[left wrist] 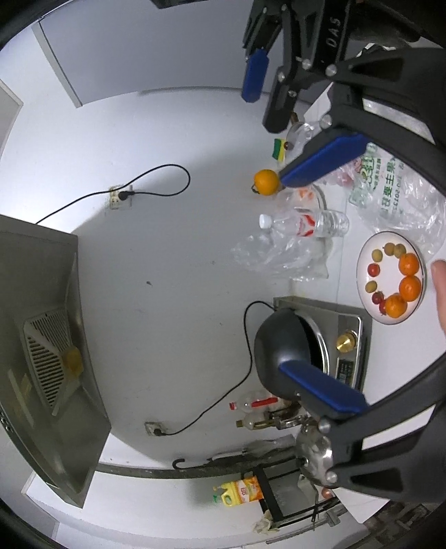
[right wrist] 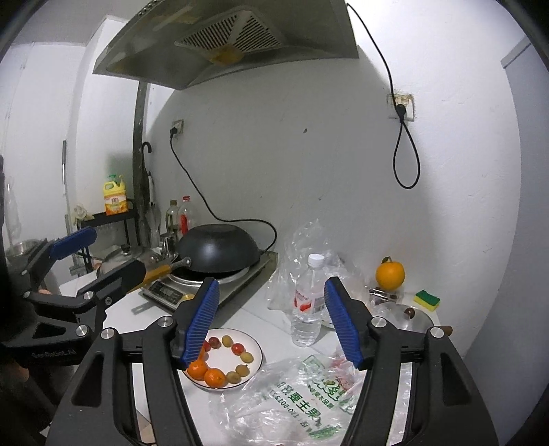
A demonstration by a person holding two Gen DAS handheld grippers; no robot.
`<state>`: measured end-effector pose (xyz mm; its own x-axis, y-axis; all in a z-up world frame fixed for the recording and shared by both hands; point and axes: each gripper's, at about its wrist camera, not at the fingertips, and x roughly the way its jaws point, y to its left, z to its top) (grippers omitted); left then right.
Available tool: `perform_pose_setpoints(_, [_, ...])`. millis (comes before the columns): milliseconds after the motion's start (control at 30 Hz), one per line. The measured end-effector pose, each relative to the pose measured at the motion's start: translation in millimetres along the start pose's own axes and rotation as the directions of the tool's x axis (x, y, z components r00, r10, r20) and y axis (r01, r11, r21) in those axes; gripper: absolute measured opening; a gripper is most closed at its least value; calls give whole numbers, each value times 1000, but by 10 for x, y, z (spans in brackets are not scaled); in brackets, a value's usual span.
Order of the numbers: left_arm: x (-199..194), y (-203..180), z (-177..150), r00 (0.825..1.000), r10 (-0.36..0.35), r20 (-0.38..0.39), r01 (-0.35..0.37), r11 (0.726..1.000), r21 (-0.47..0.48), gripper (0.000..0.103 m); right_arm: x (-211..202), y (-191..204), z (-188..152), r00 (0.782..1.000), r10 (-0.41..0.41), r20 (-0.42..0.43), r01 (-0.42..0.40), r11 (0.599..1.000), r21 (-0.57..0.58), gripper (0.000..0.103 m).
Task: Organize fruits
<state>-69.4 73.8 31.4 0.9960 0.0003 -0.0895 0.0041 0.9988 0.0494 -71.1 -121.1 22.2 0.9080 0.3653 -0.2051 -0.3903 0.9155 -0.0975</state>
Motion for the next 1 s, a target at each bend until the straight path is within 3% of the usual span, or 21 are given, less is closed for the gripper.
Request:
perform_pose_setpoints(600, [-123,2,115,997,56,54,-56,998,3,102,-31,60,94,999,0,47,1,1000,-5,67])
perform_pose_setpoints(1000, [-86,-21,108,997,68,41,-67,998,-15,102,-29,32,92,999,-9,40,10,1000,-1,67])
